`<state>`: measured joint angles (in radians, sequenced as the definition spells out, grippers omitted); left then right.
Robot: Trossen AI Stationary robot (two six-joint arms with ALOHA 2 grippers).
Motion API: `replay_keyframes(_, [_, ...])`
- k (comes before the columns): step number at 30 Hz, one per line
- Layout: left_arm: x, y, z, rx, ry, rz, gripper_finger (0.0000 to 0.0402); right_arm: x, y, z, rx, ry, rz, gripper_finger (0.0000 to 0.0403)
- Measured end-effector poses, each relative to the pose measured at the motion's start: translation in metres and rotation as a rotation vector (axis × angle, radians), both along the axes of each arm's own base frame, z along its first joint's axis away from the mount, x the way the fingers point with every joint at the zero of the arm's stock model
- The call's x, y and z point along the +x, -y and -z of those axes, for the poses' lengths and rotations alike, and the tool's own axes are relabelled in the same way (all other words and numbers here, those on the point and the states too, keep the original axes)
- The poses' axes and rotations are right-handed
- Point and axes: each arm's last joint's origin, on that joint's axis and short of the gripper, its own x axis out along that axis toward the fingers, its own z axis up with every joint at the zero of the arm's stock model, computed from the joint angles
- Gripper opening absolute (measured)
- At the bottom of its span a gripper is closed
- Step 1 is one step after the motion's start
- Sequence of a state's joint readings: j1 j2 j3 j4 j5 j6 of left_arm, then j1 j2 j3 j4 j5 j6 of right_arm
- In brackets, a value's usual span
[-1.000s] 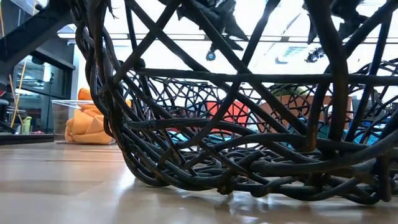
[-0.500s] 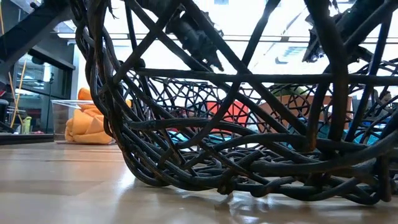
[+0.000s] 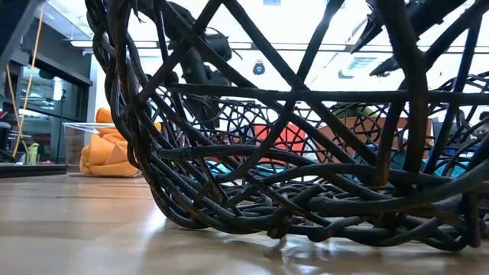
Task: Sort microfiber towel by color & place in baskets
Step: Put the top blue towel into the black basket
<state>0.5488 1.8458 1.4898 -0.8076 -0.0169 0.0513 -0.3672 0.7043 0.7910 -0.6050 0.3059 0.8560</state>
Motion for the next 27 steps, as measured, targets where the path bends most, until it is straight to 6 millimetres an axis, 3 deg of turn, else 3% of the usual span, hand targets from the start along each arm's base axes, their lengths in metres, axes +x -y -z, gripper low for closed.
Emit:
replay_keyframes(10, [0.045, -0.020, 0.046, -0.160, -0.211, 0.024, 0.0200, 0.019, 0.006, 0.009, 0.057, -0.029, -0.018, 0.0320])
replay_keyframes(19, [0.057, -0.017, 0.089, -0.053, -0.373, 0.023, 0.0199, 0.029, 0.008, 0.004, 0.094, 0.085, -0.035, 0.0320])
replay_keyframes(27, [0.063, -0.015, 0.105, -0.065, -0.399, 0.075, 0.0199, 0.036, 0.008, -0.011, 0.082, 0.264, -0.134, 0.0320])
